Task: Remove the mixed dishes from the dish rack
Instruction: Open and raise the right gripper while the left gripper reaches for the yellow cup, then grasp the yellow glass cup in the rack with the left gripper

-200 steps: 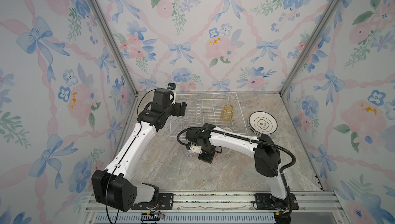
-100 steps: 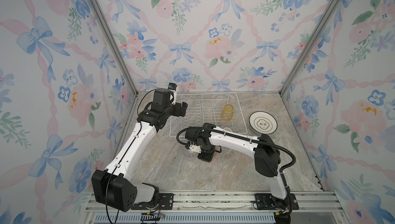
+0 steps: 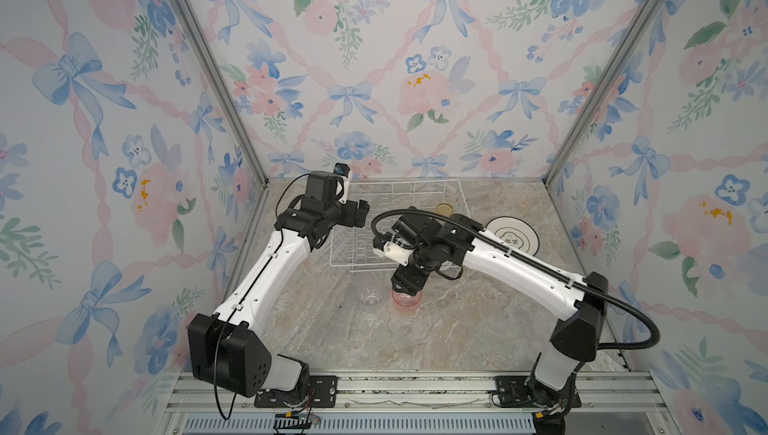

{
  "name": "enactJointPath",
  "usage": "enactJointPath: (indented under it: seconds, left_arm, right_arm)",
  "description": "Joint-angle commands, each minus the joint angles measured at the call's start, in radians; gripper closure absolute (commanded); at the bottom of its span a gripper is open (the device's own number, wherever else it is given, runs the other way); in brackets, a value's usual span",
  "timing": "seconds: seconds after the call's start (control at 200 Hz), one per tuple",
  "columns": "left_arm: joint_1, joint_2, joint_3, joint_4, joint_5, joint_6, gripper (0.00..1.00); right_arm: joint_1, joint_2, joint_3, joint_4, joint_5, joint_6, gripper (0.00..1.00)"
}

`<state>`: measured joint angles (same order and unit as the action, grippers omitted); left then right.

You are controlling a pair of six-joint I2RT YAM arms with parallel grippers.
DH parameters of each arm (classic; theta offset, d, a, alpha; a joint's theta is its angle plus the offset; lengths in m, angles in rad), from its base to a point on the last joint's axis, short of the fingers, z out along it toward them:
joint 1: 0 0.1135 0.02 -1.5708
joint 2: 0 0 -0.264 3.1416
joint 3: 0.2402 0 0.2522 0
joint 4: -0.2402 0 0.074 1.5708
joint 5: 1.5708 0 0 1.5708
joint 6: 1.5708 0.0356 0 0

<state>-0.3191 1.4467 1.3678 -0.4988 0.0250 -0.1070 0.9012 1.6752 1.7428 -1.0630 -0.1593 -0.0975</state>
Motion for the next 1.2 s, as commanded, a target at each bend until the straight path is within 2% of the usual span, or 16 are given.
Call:
enactJointPath:
  seconds: [0.0, 0.155, 0.31, 0.48, 0.66, 0.85, 1.195]
  left_arm:
    - [-0.084, 0.085, 0.085, -0.044, -0.002, -0.005, 0.02]
    - [-0.212, 0.251, 0.230, -0.050, -0.008, -0.006, 0.02]
    - [-0.306, 0.430, 0.415, -0.054, -0.016, 0.000, 0.02]
    - [-0.349, 0.607, 0.591, -0.066, -0.027, -0.015, 0.02]
    - [-0.356, 0.737, 0.706, -0.069, -0.018, -0.037, 0.02]
    - [-0.362, 0.841, 0.797, -0.066, -0.047, -0.034, 0.02]
    - [-0.366, 0.962, 0.906, -0.066, -0.002, -0.039, 0.02]
  right_arm:
    - [-0.137, -0.133, -0.085, 0.101, -0.085, 0.094, 0.29]
    - [-0.348, -0.303, -0.244, 0.236, -0.070, 0.167, 0.24]
    - [-0.475, -0.371, -0.335, 0.284, -0.066, 0.184, 0.24]
    - [-0.591, -0.427, -0.422, 0.357, -0.105, 0.204, 0.23]
    - [-0.719, -0.474, -0.484, 0.415, -0.182, 0.225, 0.23]
    - [-0.785, -0.486, -0.507, 0.416, -0.226, 0.215, 0.24]
    - [-0.852, -0.504, -0.544, 0.458, -0.280, 0.240, 0.24]
